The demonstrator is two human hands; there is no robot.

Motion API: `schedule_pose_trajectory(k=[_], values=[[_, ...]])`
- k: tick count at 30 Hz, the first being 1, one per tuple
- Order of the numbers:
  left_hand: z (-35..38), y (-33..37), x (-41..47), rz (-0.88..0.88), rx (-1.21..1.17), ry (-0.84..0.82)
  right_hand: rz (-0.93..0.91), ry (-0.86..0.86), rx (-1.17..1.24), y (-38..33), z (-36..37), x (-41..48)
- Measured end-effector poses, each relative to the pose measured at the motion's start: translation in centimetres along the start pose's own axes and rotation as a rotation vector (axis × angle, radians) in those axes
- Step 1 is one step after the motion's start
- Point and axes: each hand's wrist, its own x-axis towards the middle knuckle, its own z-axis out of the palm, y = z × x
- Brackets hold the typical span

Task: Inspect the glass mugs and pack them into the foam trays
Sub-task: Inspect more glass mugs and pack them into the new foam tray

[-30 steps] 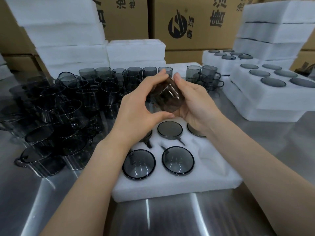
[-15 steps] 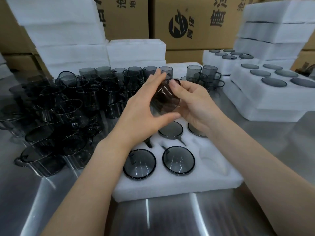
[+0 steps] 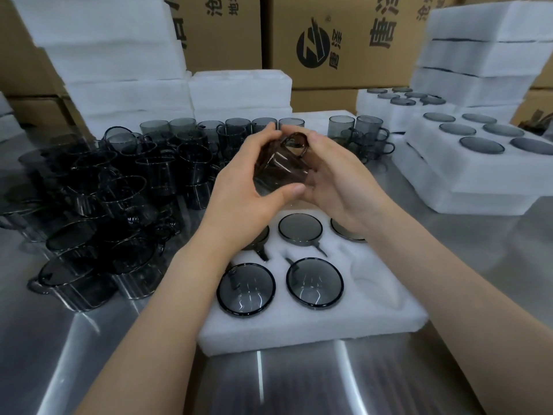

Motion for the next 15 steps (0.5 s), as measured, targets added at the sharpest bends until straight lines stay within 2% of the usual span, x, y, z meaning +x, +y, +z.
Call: schedule_pose_trajectory(k=[3,5,15], values=[[0.07,-0.39,0.13,-0.079,-0.099,0.014,0.03,-0.129,-0.039,0.03,0.03,-0.1],[0.08,-0.65,0.27,-0.091,-0.148,0.009,-0.001,-0.157,-0.094,0.23,-0.05,-0.26],[-0.63,-0.59,0.38,-0.062,-0.433,-0.03,-0.097,-0.017,-0.133,-0.09,-0.21,-0.6]])
